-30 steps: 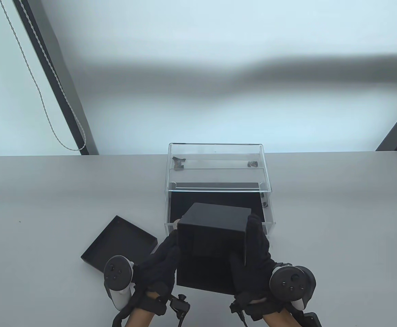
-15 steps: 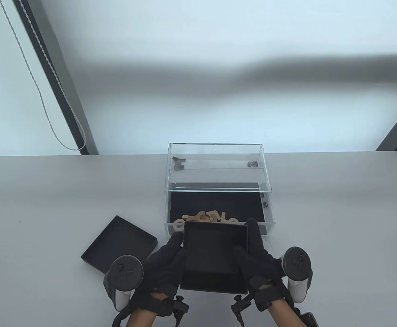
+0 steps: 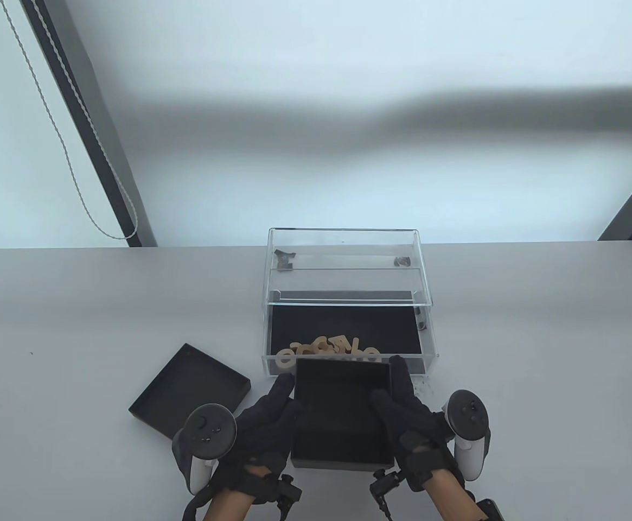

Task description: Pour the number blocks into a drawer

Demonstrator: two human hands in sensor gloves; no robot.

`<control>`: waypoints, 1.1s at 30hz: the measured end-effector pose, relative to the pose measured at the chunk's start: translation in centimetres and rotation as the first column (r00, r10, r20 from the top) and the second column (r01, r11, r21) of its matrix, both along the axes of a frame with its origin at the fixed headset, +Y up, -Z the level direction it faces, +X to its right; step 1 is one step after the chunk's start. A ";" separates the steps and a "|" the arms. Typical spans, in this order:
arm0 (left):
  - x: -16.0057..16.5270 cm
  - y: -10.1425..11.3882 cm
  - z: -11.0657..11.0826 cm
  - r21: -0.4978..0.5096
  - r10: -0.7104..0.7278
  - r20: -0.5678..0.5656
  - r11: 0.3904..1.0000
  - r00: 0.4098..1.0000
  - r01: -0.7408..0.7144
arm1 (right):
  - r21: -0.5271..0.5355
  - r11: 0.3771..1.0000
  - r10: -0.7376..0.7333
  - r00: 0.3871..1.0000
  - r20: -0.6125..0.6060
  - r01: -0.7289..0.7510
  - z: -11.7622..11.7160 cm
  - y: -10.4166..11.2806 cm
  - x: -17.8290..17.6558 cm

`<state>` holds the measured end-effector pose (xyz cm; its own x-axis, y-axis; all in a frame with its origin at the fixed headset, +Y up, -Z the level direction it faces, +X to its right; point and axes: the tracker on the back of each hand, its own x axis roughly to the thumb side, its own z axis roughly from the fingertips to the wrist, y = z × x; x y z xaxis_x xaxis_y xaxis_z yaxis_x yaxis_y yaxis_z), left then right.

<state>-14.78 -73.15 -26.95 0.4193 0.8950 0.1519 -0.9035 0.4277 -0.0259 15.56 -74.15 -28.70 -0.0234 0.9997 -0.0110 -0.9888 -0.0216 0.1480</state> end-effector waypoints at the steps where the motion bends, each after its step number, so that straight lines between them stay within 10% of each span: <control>1: 0.0 -0.2 -0.1 -0.011 0.001 0.001 1.000 1.000 -0.001 | -0.005 1.000 -0.019 1.000 -0.003 0.019 -0.1 -0.2 0.1; 17: -0.8 -1.6 -1.0 -0.091 0.027 0.017 0.996 0.999 -0.026 | 0.018 0.999 -0.035 0.999 -0.041 0.035 -0.8 -1.0 0.4; 33: -6.2 -1.8 -2.0 -0.077 -0.346 -0.198 0.938 0.917 0.337 | 0.024 0.999 -0.045 0.999 -0.018 0.046 -0.8 -0.6 1.1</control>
<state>-20.99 -74.96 -28.92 0.7185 0.6955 -0.0034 -0.6900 0.7135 0.1212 16.62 -74.80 -29.50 0.0222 0.9997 0.0134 -0.9860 0.0197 0.1656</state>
